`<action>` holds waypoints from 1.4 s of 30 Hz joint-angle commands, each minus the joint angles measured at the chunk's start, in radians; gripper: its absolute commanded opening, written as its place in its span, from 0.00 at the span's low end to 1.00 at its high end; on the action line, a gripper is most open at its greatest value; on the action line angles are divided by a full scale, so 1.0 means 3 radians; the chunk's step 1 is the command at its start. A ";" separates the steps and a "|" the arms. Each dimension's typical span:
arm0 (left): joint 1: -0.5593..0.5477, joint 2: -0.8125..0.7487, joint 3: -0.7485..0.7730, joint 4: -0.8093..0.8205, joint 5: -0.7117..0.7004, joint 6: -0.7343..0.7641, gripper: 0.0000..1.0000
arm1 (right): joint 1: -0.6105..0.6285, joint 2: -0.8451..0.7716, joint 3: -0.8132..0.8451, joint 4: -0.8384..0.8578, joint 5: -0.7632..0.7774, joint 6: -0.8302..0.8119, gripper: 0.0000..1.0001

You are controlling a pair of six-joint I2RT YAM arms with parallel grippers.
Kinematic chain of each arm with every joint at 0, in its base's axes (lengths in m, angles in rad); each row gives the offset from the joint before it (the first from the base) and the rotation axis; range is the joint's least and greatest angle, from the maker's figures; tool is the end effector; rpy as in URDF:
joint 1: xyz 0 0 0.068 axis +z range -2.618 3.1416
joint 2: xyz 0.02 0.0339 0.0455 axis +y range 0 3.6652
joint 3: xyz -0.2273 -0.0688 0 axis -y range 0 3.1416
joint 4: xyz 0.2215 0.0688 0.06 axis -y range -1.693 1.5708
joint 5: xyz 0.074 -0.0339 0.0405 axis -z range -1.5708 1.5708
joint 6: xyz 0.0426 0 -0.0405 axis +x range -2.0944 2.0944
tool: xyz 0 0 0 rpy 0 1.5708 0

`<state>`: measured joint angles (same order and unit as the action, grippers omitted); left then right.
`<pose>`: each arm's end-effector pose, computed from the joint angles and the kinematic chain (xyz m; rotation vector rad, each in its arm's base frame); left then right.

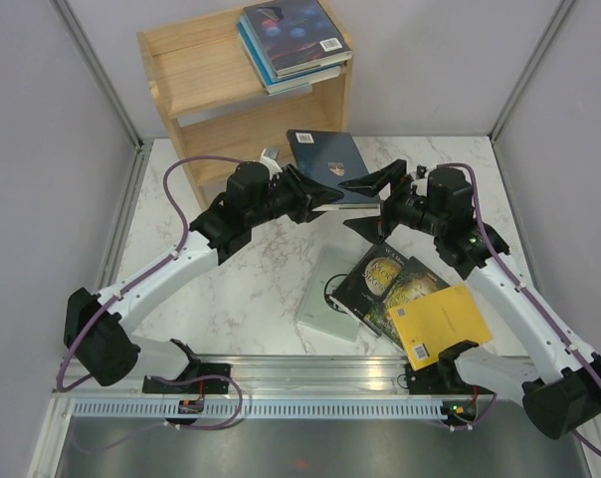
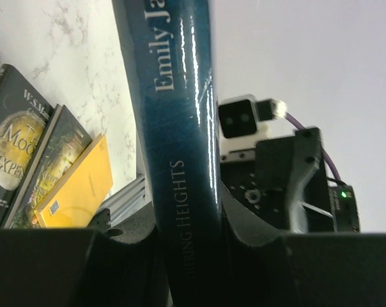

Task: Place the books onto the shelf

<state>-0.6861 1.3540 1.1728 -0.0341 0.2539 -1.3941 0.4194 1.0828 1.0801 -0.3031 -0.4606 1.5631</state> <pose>0.2349 -0.2062 0.3300 -0.5321 2.0701 -1.6134 0.2134 0.1159 0.3399 0.8894 2.0939 1.6629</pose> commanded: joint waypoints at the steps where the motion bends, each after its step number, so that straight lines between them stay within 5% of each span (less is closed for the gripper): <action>1: -0.0050 -0.0080 0.0360 0.0671 -0.0039 -0.0032 0.02 | 0.0018 0.0052 -0.0098 0.0432 0.0103 0.0297 0.98; 7: -0.0065 -0.0198 0.0283 0.0666 -0.0038 -0.0190 0.02 | 0.0018 0.0036 -0.0083 0.0417 0.0410 0.0261 0.85; 9: -0.0086 -0.0233 0.0253 0.0651 -0.0099 -0.0216 0.02 | 0.0018 0.0046 -0.0037 0.0422 0.0538 0.0261 0.69; 10: -0.0091 -0.0269 0.0243 0.0625 -0.0150 -0.0216 0.02 | 0.0018 0.0067 -0.0001 0.0417 0.0559 0.0256 0.53; 14: -0.0106 -0.0392 0.0161 0.0482 -0.0334 -0.0272 0.02 | 0.0018 0.0246 0.0270 0.0346 0.0594 0.0154 0.25; 21: -0.0096 -0.0546 0.0150 0.0349 -0.0376 -0.0277 0.02 | 0.0008 0.0338 0.0383 0.0274 0.0625 0.0072 0.23; 24: -0.0086 -0.0540 0.0196 0.0308 -0.0248 -0.0282 0.02 | 0.0008 0.0369 0.0439 0.0274 0.0630 -0.0010 0.16; 25: -0.0086 -0.0535 0.0207 0.0308 -0.0162 -0.0272 0.04 | 0.0008 0.0379 0.0459 0.0274 0.0651 -0.0035 0.02; 32: -0.0086 -0.0530 0.0237 0.0216 0.0253 -0.0078 0.37 | 0.0008 0.0353 0.0694 0.0152 0.0768 -0.0306 0.00; 42: -0.0086 -0.0806 0.0038 -0.0188 0.0263 0.0127 0.61 | 0.0003 0.0267 0.0822 -0.0109 0.0855 -0.0557 0.00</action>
<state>-0.7109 1.1809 1.1843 -0.1150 0.3019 -1.4372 0.4271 1.1870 1.2598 -0.3717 -0.2493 1.4715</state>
